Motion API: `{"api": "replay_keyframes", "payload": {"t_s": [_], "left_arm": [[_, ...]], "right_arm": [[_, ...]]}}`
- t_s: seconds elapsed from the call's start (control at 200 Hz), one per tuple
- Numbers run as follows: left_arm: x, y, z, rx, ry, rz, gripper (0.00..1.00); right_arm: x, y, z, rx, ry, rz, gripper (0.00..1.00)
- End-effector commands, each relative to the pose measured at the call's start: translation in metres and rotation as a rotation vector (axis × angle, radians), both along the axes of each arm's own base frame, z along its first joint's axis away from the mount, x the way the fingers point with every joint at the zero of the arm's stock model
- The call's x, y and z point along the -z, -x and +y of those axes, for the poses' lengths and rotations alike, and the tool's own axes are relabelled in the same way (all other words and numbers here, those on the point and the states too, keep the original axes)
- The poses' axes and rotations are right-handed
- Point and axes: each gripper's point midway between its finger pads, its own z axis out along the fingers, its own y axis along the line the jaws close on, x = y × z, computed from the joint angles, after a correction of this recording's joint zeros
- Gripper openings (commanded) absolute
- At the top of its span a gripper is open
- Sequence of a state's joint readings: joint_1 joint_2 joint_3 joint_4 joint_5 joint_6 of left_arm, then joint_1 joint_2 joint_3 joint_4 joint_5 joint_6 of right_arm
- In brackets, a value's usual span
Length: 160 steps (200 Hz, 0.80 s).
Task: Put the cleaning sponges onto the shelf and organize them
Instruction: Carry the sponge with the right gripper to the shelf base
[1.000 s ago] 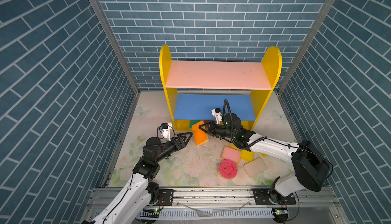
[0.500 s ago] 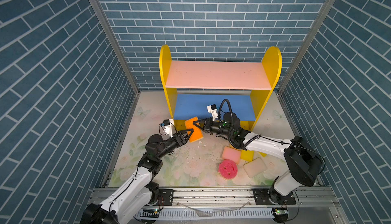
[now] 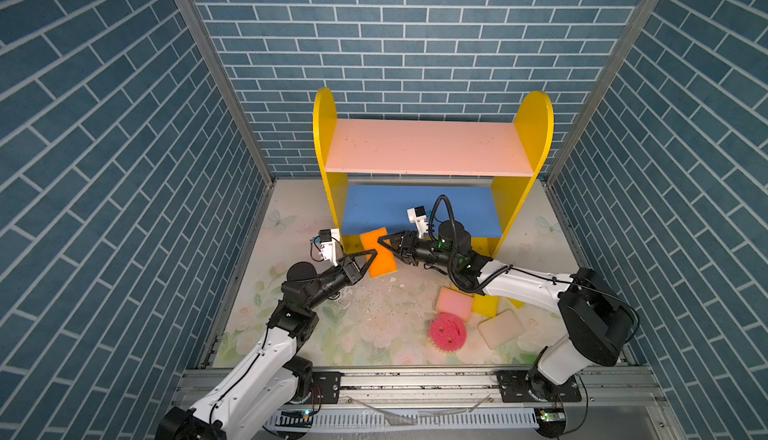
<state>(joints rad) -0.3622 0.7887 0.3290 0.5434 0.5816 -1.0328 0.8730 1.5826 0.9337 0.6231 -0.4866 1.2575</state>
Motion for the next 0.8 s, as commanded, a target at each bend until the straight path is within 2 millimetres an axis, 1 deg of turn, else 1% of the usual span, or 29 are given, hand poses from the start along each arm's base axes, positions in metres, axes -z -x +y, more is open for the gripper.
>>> {"api": "replay_keyframes", "payload": {"t_s": [0.0, 0.05, 0.1, 0.15, 0.235, 0.31, 0.47, 0.555, 0.615, 0.675, 0.735, 0.795], "left_arm": [[-0.004, 0.000, 0.002, -0.010, -0.019, -0.023, 0.09], [-0.003, 0.000, 0.002, -0.009, -0.013, -0.019, 0.09], [-0.002, 0.001, 0.002, -0.007, -0.010, -0.016, 0.09], [-0.003, 0.001, 0.003, -0.010, -0.009, -0.019, 0.09], [-0.003, 0.001, 0.004, -0.020, -0.013, -0.022, 0.09], [-0.004, 0.001, 0.005, -0.026, -0.015, -0.024, 0.09], [-0.004, -0.001, 0.005, -0.028, -0.014, -0.023, 0.09], [-0.003, -0.001, 0.005, -0.030, -0.013, -0.022, 0.09], [-0.003, -0.001, 0.005, -0.031, -0.012, -0.023, 0.09], [-0.003, -0.001, 0.005, -0.031, -0.012, -0.024, 0.09], [-0.002, -0.001, 0.005, -0.030, -0.011, -0.022, 0.10], [-0.003, 0.000, 0.005, -0.025, -0.010, -0.023, 0.15]], "right_arm": [[0.001, 0.015, -0.017, -0.002, 0.077, -0.036, 0.52], [0.004, 0.018, -0.024, 0.003, 0.111, -0.041, 0.55], [0.006, 0.020, -0.029, 0.008, 0.138, -0.045, 0.56], [0.008, 0.024, -0.033, 0.007, 0.152, -0.042, 0.55], [0.011, 0.029, -0.037, -0.006, 0.156, -0.030, 0.51], [0.013, 0.037, -0.036, -0.040, 0.161, -0.015, 0.49], [0.022, 0.050, -0.028, -0.096, 0.200, -0.003, 0.48], [0.024, 0.052, -0.025, -0.104, 0.208, -0.006, 0.40], [0.022, 0.052, -0.022, -0.106, 0.202, -0.012, 0.33], [0.022, 0.051, -0.022, -0.105, 0.199, -0.016, 0.23], [0.023, 0.050, -0.023, -0.096, 0.202, -0.018, 0.11], [0.024, 0.049, -0.025, -0.086, 0.206, -0.022, 0.01]]}}
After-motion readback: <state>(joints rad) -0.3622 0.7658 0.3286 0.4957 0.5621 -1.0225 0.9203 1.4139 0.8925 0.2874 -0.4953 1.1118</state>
